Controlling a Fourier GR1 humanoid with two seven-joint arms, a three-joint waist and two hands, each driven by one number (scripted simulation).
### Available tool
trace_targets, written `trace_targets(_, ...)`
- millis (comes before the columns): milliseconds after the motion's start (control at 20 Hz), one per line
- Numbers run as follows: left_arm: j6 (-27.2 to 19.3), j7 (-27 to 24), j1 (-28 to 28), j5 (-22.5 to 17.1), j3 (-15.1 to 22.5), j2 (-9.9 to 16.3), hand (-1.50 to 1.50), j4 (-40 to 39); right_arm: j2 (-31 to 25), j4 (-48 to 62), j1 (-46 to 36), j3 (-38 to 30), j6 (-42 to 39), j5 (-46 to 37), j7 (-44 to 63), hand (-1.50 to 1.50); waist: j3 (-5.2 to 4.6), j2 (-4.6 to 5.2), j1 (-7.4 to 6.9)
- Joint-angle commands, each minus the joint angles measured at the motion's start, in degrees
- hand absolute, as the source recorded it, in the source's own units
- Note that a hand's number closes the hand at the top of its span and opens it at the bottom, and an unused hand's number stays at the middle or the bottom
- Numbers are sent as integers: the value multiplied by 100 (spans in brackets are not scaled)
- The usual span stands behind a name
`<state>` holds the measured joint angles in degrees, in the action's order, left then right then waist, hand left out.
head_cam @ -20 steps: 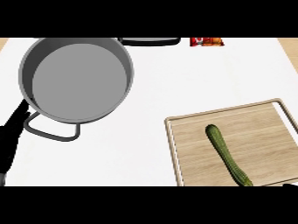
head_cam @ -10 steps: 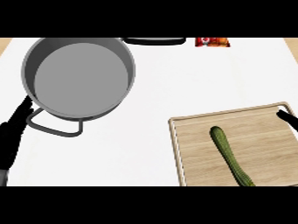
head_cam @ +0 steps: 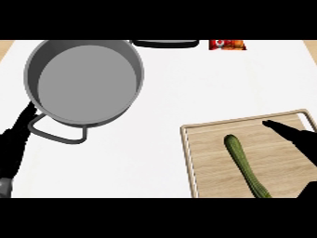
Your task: Pick the squash from the tray and place it in the pot
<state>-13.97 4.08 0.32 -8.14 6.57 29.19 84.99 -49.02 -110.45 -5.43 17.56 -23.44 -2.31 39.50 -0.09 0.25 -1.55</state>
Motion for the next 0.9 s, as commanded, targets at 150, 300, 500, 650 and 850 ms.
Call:
trace_targets(150,215,247,-154,104,-201,-75,0,-38,1024,648,-1012,534,-745,-94,998,-150,7,-16,93)
trace_targets(300,240,163,236,166,-389,-46,0,318,1196,981,-1010,519,-884,-549,876,-150,9,-23,90)
trace_targets(500,157,95,-65,434,-233,-435,0,-153,1699,1122,-1423,761,-1028,-763,1449,-150,7,-17,107)
trace_targets(650,517,208,362,235,-597,-184,0,300,1586,813,-949,579,-1172,-860,1314,-150,8,-30,125)
trace_targets(850,305,291,78,571,-480,-540,0,128,1898,1212,-916,633,-1169,-1195,1093,-150,9,-23,137)
